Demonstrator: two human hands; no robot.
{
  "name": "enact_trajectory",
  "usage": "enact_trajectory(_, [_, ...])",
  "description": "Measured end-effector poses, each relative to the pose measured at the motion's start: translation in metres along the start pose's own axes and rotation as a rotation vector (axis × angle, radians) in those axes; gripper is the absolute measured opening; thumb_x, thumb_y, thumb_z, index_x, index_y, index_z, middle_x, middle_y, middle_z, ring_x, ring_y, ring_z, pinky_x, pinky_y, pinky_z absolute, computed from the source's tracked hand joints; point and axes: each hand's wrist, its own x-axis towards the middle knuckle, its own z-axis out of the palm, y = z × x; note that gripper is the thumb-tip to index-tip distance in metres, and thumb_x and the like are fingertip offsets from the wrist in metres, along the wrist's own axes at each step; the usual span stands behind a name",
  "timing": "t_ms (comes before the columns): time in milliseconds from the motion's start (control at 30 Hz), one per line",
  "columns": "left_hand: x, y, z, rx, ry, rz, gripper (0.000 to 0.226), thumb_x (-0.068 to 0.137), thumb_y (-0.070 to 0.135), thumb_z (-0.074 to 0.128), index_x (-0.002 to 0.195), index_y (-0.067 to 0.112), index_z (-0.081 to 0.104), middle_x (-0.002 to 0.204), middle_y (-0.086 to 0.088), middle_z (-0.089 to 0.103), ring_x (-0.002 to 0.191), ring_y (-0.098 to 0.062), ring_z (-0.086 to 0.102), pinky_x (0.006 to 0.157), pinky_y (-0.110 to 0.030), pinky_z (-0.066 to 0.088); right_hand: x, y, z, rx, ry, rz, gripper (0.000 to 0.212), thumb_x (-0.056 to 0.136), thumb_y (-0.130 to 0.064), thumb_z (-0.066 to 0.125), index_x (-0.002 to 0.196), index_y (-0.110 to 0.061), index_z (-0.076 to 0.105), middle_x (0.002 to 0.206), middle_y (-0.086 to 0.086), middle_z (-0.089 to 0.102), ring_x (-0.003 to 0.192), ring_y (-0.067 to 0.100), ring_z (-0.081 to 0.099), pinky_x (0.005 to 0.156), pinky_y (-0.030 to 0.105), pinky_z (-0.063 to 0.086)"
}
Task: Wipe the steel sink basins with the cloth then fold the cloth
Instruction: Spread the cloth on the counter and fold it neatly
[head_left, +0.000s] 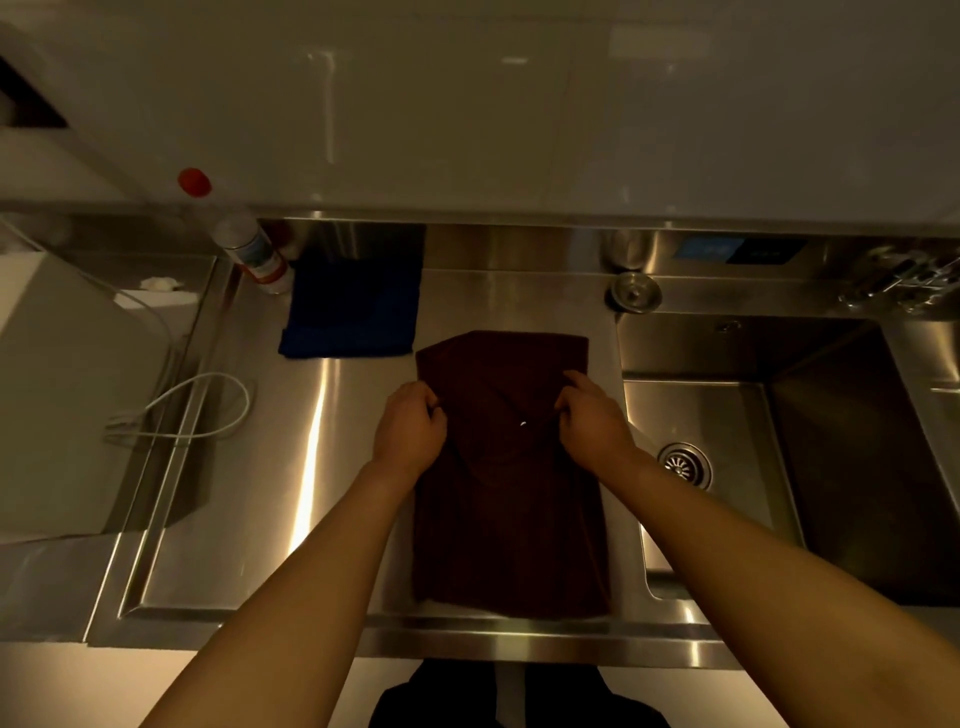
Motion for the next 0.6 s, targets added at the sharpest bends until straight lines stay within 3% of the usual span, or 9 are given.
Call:
enact_trajectory(67, [0.006,0.000,0.000,-0.020,-0.013,0.009,0.012,0.094,0.008,0.058,0.103,0.014,0.061,0.104,-0.001,0.062,0.094,-0.021,0.061,0.085,-0.045,0.056,0.004,0.003,0.000,0.020,-0.012,0.020,0.023,0.087,-0.008,0.061,0.108,-0.013,0.067,0.163,0.005,0.034,0.133,0.035,0.052,0.106,0.041,0.047])
enact_trajectory(167, [0.020,0.005,0.004,0.022,-0.101,0.050,0.036,0.099,0.016,0.059,0.135,0.014,0.058,0.134,-0.005,0.059,0.124,-0.022,0.055,0.106,-0.036,0.045,0.010,0.002,-0.001,0.130,-0.076,0.033,0.064,0.080,-0.019,0.066,0.143,-0.017,0.051,0.166,0.003,0.025,0.144,0.030,0.039,0.116,0.047,0.038])
enact_trajectory(233, [0.031,0.009,0.009,0.060,-0.147,0.054,0.042,0.103,0.014,0.053,0.145,0.010,0.052,0.147,-0.010,0.053,0.135,-0.026,0.048,0.112,-0.031,0.035,0.019,0.000,0.000,0.139,-0.103,0.027,0.078,0.081,-0.022,0.066,0.154,-0.019,0.039,0.167,0.002,0.021,0.149,0.027,0.031,0.120,0.049,0.033])
enact_trajectory(400, [0.060,0.007,0.015,0.259,-0.173,0.106,0.045,0.102,0.008,0.048,0.147,0.005,0.052,0.153,-0.017,0.046,0.136,-0.035,0.045,0.115,-0.048,0.039,0.041,-0.002,0.003,0.017,-0.139,0.036,0.075,0.088,-0.020,0.064,0.157,-0.015,0.034,0.167,0.007,0.019,0.152,0.027,0.024,0.123,0.049,0.024])
enact_trajectory(500, [0.080,0.002,0.013,0.244,-0.134,0.085,0.048,0.103,0.012,0.047,0.150,0.004,0.049,0.159,-0.018,0.039,0.144,-0.037,0.037,0.120,-0.051,0.033,0.047,-0.003,0.000,-0.055,-0.085,0.012,0.069,0.089,-0.019,0.062,0.154,-0.014,0.037,0.165,0.009,0.022,0.150,0.028,0.024,0.121,0.051,0.024])
enact_trajectory(600, [0.094,-0.001,0.009,0.235,-0.131,0.081,0.049,0.102,0.014,0.044,0.149,0.005,0.050,0.156,-0.017,0.043,0.142,-0.036,0.041,0.118,-0.050,0.037,0.053,0.003,0.002,-0.052,-0.071,0.017,0.069,0.092,-0.020,0.059,0.156,-0.014,0.034,0.166,0.008,0.021,0.153,0.028,0.020,0.121,0.052,0.025])
